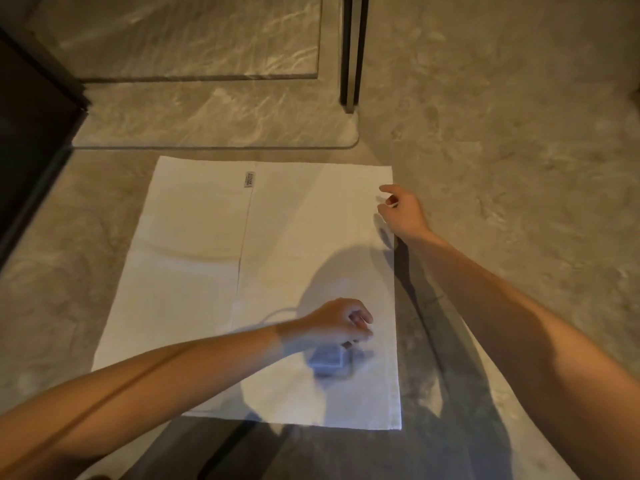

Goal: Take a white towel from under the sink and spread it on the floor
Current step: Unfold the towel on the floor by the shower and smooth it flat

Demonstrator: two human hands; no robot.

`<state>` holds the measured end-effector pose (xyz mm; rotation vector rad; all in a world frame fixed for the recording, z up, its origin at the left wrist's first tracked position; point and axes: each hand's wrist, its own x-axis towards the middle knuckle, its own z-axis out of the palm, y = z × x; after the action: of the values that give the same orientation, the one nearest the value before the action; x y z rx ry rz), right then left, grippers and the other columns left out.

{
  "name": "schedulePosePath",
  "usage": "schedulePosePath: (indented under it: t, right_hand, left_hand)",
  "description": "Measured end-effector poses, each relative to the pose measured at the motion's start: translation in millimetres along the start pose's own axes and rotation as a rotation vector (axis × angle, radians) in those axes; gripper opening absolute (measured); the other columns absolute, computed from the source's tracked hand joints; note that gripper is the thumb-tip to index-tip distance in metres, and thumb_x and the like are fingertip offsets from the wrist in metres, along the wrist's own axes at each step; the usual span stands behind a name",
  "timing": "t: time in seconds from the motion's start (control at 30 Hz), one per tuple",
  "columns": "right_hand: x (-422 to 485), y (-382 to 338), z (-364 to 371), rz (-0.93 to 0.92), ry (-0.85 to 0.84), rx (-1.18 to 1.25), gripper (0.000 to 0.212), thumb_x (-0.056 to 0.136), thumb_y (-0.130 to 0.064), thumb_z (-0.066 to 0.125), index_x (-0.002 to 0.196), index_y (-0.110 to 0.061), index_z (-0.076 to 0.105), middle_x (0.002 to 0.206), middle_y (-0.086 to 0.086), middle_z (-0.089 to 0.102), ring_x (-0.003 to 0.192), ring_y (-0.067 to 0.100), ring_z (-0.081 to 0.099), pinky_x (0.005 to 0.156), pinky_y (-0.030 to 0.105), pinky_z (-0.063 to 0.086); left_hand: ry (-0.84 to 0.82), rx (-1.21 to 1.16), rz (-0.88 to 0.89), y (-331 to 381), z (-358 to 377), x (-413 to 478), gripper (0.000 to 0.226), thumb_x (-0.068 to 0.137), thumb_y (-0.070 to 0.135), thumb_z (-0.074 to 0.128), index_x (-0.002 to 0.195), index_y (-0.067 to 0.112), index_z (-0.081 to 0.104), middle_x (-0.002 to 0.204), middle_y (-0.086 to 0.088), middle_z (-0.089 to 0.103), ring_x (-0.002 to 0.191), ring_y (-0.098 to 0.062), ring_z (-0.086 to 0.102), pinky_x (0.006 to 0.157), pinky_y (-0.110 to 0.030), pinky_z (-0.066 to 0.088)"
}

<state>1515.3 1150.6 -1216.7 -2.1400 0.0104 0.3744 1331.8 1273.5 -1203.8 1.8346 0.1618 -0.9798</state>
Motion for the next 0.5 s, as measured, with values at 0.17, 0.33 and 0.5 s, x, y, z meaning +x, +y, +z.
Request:
schedulePosePath:
  t: [0.17,0.33,0.5]
  right_hand:
    - [0.1,-23.9,16.1,-0.035,-0.031,-0.041,0.033,0.087,-0.011,0.057,0.119,-0.018,0.061,0.107,0.007,0.056,0.08,0.021,0.058,0.071,0.038,0.054]
    - [0.1,-64.5,61.3,-0.1,-0.072,-0.08,0.027,0.084,-0.008,0.058,0.109,-0.013,0.067,0.1,0.008,0.063,0.086,0.02,0.059,0.086,0.03,0.047]
    - [-0.3,-107.6,122.0,-0.127,-0.128,-0.084,0.026,0.084,-0.005,0.057,0.106,-0.009,0.069,0.103,0.01,0.068,0.085,0.017,0.058,0.082,0.021,0.043]
  left_hand:
    - [0.177,0.007,0.029,-21.9,-61.0,-17.3,0.02,0.08,0.014,0.071,0.098,0.011,0.062,0.079,0.001,0.058,0.071,-0.016,0.062,0.069,-0.039,0.056]
    - [0.322,0.051,-0.01,-70.0,-104.0,-48.6,0.019,0.079,0.02,0.073,0.094,0.014,0.064,0.077,0.001,0.059,0.071,-0.015,0.061,0.066,-0.035,0.053]
    - [0.421,0.11,0.027,-116.5,-131.7,-78.4,0.029,0.067,0.037,0.071,0.085,0.016,0.063,0.083,-0.003,0.065,0.081,-0.019,0.064,0.073,-0.031,0.049]
